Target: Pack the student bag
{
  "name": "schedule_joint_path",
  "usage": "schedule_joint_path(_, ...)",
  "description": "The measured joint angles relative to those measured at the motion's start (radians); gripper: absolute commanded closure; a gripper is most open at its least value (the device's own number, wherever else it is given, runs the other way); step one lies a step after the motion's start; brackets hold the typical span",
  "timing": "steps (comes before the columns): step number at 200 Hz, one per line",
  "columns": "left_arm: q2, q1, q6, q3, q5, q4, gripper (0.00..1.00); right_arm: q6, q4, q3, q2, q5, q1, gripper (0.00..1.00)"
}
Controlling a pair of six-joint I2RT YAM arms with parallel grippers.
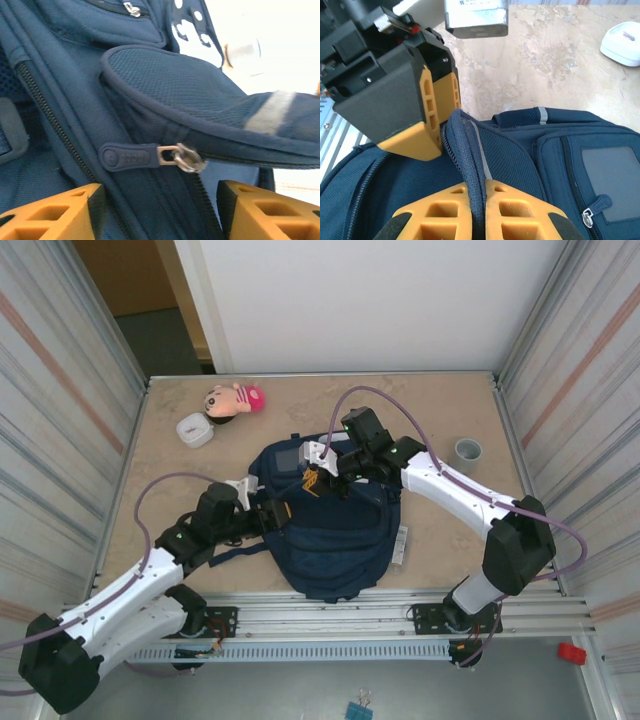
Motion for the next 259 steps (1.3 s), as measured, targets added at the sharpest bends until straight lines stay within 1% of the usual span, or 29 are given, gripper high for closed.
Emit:
schedule_joint_path(17, 0.013, 0.0, -0.004, -0.02, -0.024, 0.001, 0.44, 0.005, 0.0, 0.0, 0.0, -0.005, -0.001, 1.0)
schedule_joint_path(48, 0.021, -0.005, -0.007, -0.041, -0.07, 0.038, 0.46, 0.027, 0.0, 0.004, 0.0, -0.007, -0.017, 1.0)
schedule_joint_path(69, 0.028, -0.004, -0.006, -0.045, -0.096, 0.077, 0.47, 0.031, -0.003, 0.039, 0.017, -0.006, -0.036, 1.0)
schedule_joint_path(87, 0.041, 0.016, -0.002, -0.045, -0.113, 0.102, 0.47, 0.03, -0.009, 0.071, 0.043, -0.005, -0.042, 1.0)
schedule_joint_path(103, 0.063, 0.042, 0.013, -0.043, -0.122, 0.122, 0.46, 0.026, -0.008, 0.09, 0.066, -0.003, -0.042, 1.0)
schedule_joint_path(120, 0.101, 0.064, 0.035, -0.021, -0.129, 0.121, 0.41, 0.023, -0.003, 0.101, 0.085, 0.003, -0.043, 1.0)
schedule_joint_path(142, 0.157, 0.075, 0.069, 0.026, -0.146, 0.098, 0.37, 0.025, 0.004, 0.111, 0.098, 0.007, -0.052, 0.86)
schedule_joint_path(160, 0.163, 0.074, 0.085, 0.045, -0.157, 0.072, 0.32, 0.032, 0.022, 0.111, 0.097, 0.002, -0.058, 0.75)
schedule_joint_path(168, 0.157, 0.075, 0.092, 0.046, -0.165, 0.053, 0.29, 0.044, 0.045, 0.109, 0.093, -0.001, -0.058, 0.68)
schedule_joint_path(180, 0.142, 0.075, 0.094, 0.046, -0.175, 0.018, 0.24, 0.062, 0.081, 0.09, 0.072, -0.001, -0.056, 0.57)
schedule_joint_path(189, 0.117, 0.075, 0.1, 0.046, -0.182, -0.01, 0.21, 0.09, 0.101, 0.065, 0.045, 0.001, -0.056, 0.51)
schedule_joint_path(198, 0.087, 0.075, 0.105, 0.047, -0.19, -0.037, 0.12, 0.106, 0.113, 0.038, 0.014, 0.005, -0.055, 0.46)
schedule_joint_path(204, 0.063, 0.075, 0.114, 0.047, -0.195, -0.056, 0.08, 0.129, 0.119, 0.021, -0.008, 0.01, -0.054, 0.43)
schedule_joint_path(217, 0.004, 0.074, 0.119, 0.051, -0.212, -0.1, 0.07, 0.179, 0.134, -0.016, -0.058, 0.027, -0.051, 0.39)
schedule_joint_path(232, -0.063, 0.074, 0.134, 0.07, -0.233, -0.147, 0.02, 0.248, 0.141, -0.052, -0.119, 0.058, -0.05, 0.34)
schedule_joint_path(243, -0.101, 0.074, 0.146, 0.089, -0.248, -0.174, 0.01, 0.314, 0.144, -0.074, -0.164, 0.086, -0.05, 0.3)
schedule_joint_path(259, -0.142, 0.074, 0.169, 0.117, -0.268, -0.212, 0.01, 0.427, 0.135, -0.1, -0.233, 0.135, -0.064, 0.28)
